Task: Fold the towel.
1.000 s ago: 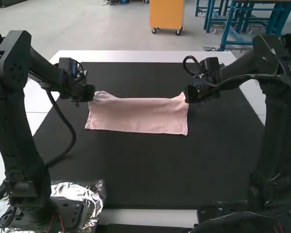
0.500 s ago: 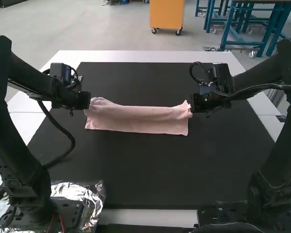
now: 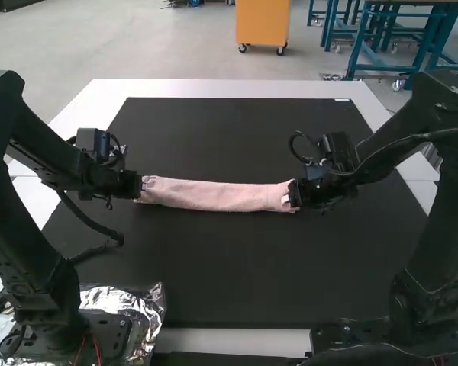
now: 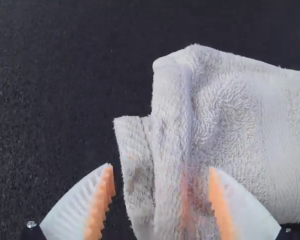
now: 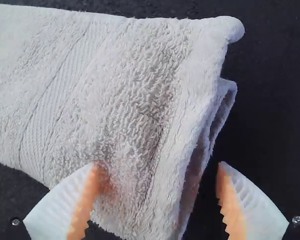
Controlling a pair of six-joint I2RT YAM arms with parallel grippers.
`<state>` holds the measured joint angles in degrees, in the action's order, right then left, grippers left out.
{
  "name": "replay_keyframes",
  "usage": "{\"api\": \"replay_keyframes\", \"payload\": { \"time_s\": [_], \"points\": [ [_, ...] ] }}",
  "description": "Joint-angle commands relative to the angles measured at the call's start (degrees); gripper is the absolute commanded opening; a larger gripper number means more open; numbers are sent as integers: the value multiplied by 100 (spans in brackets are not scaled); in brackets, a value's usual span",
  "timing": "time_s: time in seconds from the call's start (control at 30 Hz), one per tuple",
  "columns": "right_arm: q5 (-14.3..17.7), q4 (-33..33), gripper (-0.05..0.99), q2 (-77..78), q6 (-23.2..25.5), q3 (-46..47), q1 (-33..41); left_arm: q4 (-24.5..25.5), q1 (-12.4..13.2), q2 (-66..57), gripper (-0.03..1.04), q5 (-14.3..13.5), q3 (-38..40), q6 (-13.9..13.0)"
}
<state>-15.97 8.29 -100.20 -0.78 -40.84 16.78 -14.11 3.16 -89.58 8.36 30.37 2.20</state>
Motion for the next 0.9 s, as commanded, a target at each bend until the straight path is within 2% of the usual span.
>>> {"api": "replay_keyframes", "payload": {
  "time_s": [0.0,0.03,0.13,0.2,0.33,0.4,0.73,0.8,0.83,0.87],
  "points": [
    [76,-153,84,27,60,-205,36,-31,62,37,99,-98,-49,-18],
    [76,-258,89,54,69,-293,36,-39,53,46,99,-80,-49,-18],
    [76,-372,90,133,113,-495,63,-48,141,72,98,-80,4,18],
    [76,-372,90,141,130,-583,80,-74,273,81,98,-45,74,132],
    [120,-328,90,106,130,-601,151,-57,607,81,97,219,250,404],
    [190,-249,90,54,139,-565,177,-31,695,81,97,280,312,431],
    [252,102,89,-562,113,-530,256,-4,730,169,97,307,452,483],
    [261,216,83,-685,113,-513,291,-4,721,231,97,307,479,501],
    [261,234,72,-737,86,-504,300,-4,721,266,97,307,496,519],
    [243,243,53,-799,51,-504,309,-4,721,310,97,307,514,527]
  ]
}}
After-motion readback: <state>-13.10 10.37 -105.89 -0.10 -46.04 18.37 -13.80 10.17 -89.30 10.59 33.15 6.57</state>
